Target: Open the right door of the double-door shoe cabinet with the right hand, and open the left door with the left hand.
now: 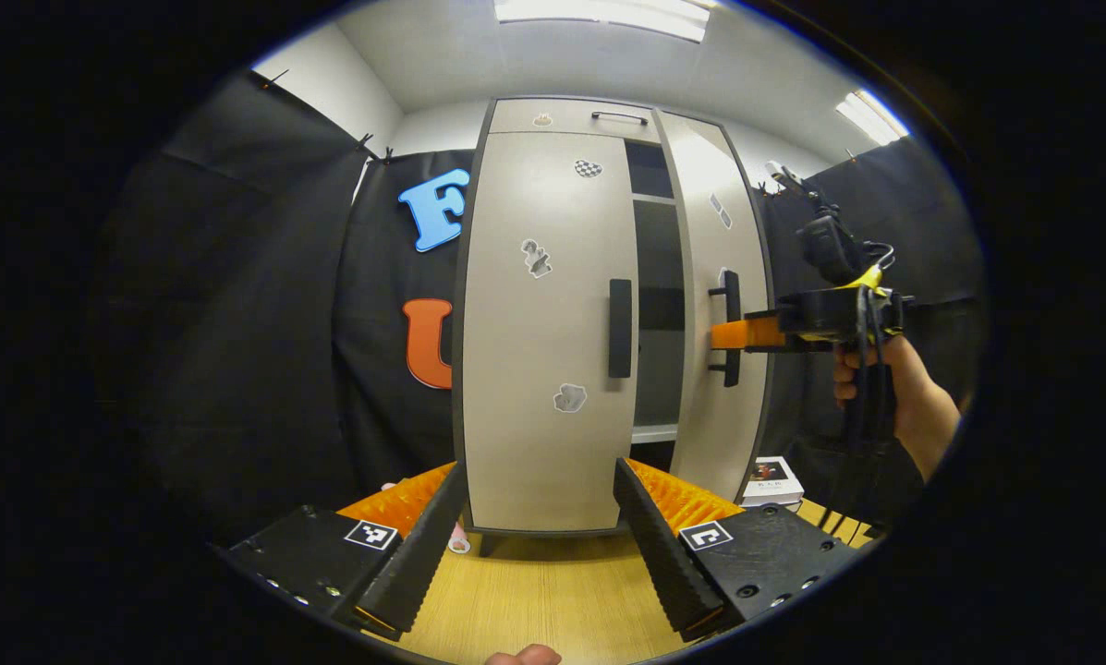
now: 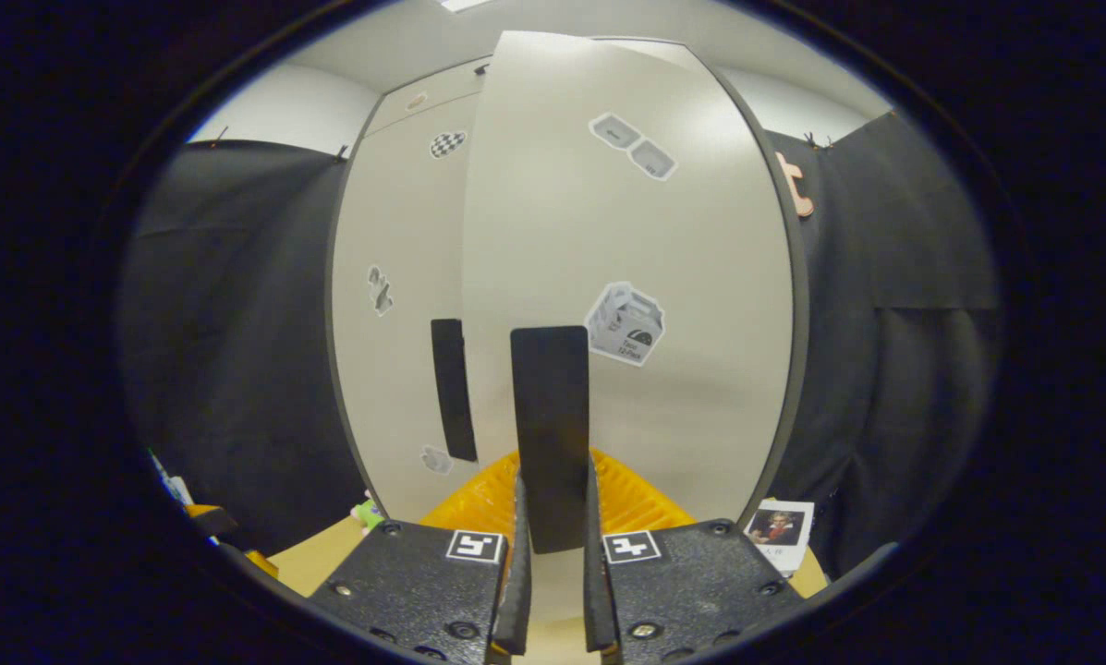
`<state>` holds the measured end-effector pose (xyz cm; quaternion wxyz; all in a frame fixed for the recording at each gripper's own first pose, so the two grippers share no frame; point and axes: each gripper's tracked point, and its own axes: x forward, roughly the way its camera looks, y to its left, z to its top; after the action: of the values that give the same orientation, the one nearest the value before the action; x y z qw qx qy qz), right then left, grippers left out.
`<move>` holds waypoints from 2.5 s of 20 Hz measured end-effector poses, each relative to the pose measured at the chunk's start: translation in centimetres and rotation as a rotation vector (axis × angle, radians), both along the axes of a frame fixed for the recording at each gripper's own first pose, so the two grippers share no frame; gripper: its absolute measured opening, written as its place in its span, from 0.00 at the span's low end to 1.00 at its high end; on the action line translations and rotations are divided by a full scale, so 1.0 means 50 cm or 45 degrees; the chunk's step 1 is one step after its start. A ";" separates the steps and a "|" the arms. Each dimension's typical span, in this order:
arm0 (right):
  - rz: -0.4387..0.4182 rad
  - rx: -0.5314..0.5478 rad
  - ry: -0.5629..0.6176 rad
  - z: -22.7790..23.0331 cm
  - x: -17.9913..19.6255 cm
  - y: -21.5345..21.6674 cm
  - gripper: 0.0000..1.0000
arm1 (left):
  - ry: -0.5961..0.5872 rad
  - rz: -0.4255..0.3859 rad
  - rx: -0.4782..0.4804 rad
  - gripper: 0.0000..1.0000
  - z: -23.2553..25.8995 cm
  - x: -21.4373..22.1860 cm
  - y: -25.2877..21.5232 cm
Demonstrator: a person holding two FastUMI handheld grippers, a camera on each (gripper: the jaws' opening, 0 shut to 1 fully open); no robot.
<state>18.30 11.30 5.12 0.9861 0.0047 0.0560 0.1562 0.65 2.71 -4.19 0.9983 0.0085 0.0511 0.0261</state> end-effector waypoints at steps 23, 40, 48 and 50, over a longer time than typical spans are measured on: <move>-0.141 0.049 -0.019 -0.020 -0.096 -0.396 0.08 | -0.029 -0.059 0.001 0.95 -0.009 0.052 -0.202; -0.262 0.000 -0.092 -0.049 -0.320 -0.258 0.05 | 0.005 -0.121 -0.007 0.95 -0.008 -0.002 -0.160; -0.341 -0.039 -0.108 -0.069 -0.330 -0.220 0.82 | -0.043 -0.206 0.003 0.95 0.020 -0.034 -0.165; -0.338 -0.010 -0.104 -0.075 -0.324 -0.218 0.86 | -0.051 -0.204 0.005 0.95 0.023 -0.036 -0.162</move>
<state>2.10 0.40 1.38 0.9996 0.0017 0.0152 0.0241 -1.12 -5.40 -3.03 0.9980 0.0140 0.0302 -0.0535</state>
